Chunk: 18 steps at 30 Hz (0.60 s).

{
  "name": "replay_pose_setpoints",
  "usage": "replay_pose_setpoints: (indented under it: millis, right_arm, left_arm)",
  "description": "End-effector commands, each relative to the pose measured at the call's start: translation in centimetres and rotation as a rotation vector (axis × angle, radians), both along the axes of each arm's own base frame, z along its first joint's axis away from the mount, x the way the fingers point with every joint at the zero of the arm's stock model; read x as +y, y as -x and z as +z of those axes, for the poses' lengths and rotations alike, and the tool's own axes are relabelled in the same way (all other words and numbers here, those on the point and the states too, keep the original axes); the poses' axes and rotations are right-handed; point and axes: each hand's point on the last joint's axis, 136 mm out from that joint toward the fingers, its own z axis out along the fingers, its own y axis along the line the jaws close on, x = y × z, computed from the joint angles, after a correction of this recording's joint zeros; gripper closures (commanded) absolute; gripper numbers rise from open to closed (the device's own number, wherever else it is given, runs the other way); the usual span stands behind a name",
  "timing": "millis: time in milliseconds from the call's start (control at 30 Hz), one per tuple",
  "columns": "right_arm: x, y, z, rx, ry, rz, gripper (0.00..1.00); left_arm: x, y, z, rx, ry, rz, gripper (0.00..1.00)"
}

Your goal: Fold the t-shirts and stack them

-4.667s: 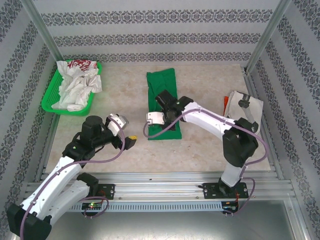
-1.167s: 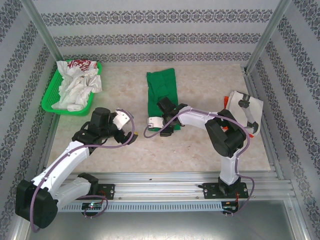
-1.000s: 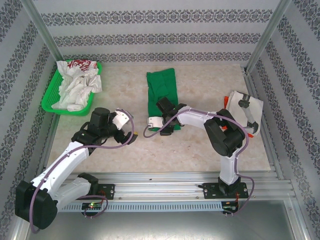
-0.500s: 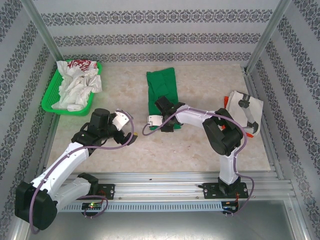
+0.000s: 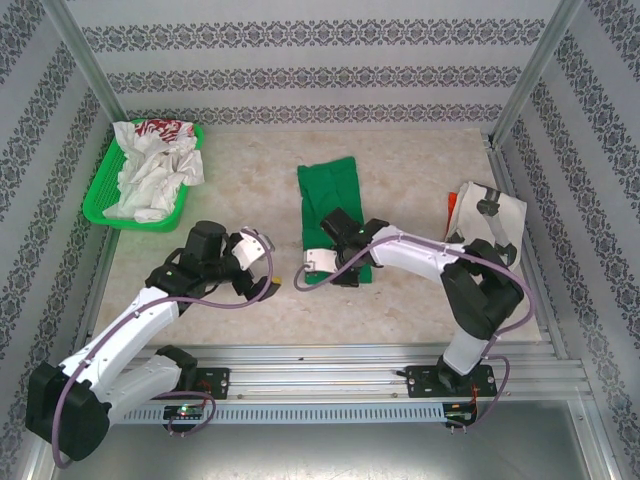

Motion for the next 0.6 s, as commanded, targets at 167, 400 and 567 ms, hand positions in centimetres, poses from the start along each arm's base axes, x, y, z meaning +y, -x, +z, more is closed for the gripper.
replay_pose_setpoints:
  millis: [167,400,567]
  right_arm:
    - [-1.2,3.8,2.1,0.056,-0.031,-0.046,1.0]
    - [0.2,4.2,4.6,0.057,-0.126,-0.007,1.0]
    - [-0.1,4.2,5.0,0.064,-0.113,0.0,1.0]
  left_arm:
    - [0.7,-5.0,0.6,-0.012,0.184,0.325,0.0]
    - [-1.2,-12.5,-2.3,0.394,0.478,0.732,0.0]
    - [-3.4,-17.1,-5.5,0.609,0.627,0.892,0.19]
